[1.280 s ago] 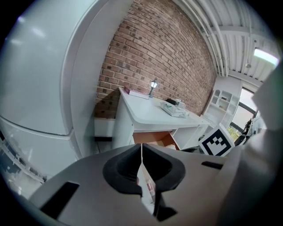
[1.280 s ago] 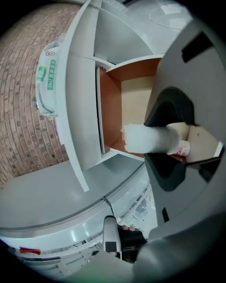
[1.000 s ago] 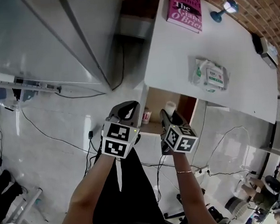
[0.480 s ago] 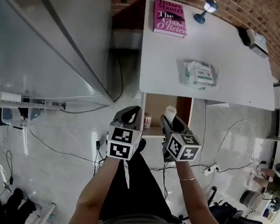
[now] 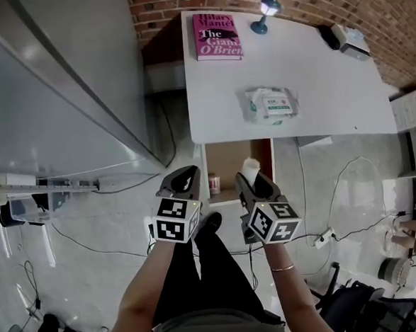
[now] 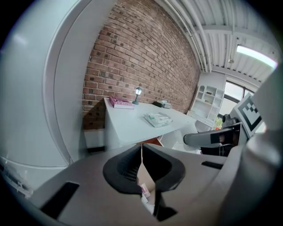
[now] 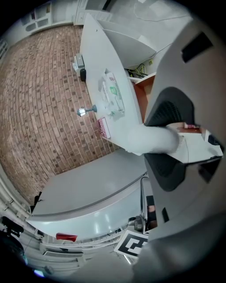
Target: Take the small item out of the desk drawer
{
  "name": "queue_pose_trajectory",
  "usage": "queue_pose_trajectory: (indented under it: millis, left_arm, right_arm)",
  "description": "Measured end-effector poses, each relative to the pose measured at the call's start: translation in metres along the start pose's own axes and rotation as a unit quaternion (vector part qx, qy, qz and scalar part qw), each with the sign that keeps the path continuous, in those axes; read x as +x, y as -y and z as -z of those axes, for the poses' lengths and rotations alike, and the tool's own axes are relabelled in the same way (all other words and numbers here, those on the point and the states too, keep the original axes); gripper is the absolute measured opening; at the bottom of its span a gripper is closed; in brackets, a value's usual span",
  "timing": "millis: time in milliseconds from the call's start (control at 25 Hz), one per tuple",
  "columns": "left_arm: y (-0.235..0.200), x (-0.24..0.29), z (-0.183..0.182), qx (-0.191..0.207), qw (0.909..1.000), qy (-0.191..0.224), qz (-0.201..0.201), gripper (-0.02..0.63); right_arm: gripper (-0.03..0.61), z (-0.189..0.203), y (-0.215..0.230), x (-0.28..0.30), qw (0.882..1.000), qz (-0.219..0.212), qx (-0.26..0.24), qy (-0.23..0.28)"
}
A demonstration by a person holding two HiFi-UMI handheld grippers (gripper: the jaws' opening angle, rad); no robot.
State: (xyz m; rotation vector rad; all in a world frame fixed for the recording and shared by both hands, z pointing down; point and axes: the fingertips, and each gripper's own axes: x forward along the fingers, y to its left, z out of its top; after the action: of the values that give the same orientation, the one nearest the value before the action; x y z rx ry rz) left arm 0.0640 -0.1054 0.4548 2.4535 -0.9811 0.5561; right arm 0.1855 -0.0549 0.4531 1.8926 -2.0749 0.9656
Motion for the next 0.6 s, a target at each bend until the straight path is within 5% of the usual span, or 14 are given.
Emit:
queue_pose_trajectory:
  millis: [600]
  left_arm:
    - [0.017,-0.018,-0.025,0.027,0.9992,0.017,0.026,0.028]
  right_arm:
    - [0.181,-0.029,-0.012,-0.049,0.997,0.011,0.026,0.071]
